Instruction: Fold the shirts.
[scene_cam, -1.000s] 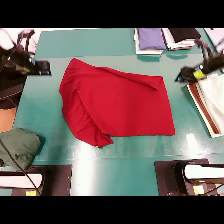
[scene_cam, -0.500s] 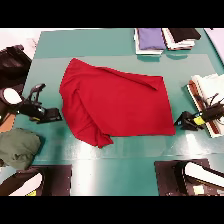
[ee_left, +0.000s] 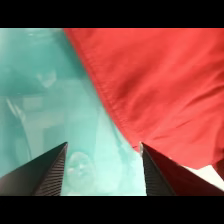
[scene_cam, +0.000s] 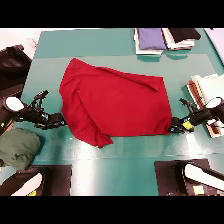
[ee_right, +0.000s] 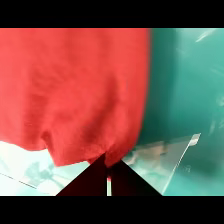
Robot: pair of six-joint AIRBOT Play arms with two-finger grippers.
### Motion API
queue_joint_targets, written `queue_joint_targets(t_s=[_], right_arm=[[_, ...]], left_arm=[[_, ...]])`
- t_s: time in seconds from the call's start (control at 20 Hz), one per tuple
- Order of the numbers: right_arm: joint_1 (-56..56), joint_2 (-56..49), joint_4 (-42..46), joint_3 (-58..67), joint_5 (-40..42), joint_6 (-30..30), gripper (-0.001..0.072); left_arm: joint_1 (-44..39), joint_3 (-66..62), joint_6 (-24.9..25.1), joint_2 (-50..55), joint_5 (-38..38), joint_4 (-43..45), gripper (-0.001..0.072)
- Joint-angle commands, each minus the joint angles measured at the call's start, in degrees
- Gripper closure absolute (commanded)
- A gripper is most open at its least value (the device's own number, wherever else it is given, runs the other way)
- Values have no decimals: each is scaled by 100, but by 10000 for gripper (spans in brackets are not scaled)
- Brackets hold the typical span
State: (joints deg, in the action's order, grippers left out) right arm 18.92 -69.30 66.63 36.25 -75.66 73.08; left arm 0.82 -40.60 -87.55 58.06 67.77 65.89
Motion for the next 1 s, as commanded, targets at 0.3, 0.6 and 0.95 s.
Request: queue_joint_targets(t_s=[0.3,0.6,0.95], right_arm=[[-610,13,37,122,195,-4,693],[-612,13,39,861,146,195,692],[-610,116,48,1311,26,199,692]], left_arm=[[-2,874,151,9,-72,-737,167],[-175,1495,817,11,-833,-2013,168],[-833,1414,490,9,-1484,-1862,592]])
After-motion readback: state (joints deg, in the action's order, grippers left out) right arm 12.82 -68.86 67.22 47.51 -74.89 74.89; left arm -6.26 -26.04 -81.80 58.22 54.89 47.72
